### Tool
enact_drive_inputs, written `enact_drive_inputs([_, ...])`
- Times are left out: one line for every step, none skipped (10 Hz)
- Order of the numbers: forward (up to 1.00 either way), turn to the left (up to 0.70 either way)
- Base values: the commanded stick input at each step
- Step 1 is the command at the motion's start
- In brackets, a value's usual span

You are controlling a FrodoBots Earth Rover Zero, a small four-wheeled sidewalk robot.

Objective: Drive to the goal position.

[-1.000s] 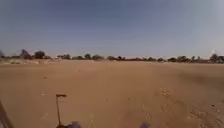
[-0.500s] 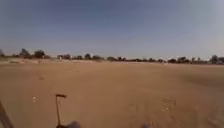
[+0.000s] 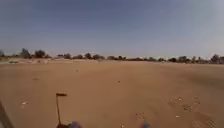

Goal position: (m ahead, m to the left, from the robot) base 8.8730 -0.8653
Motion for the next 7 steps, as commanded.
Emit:
enact_drive_inputs([0.5, 0.0])
enact_drive_inputs([0.5, 0.0])
enact_drive_inputs([0.5, 0.0])
enact_drive_inputs([0.5, 0.0])
enact_drive_inputs([0.5, 0.0])
enact_drive_inputs([0.5, 0.0])
enact_drive_inputs([0.5, 0.0])
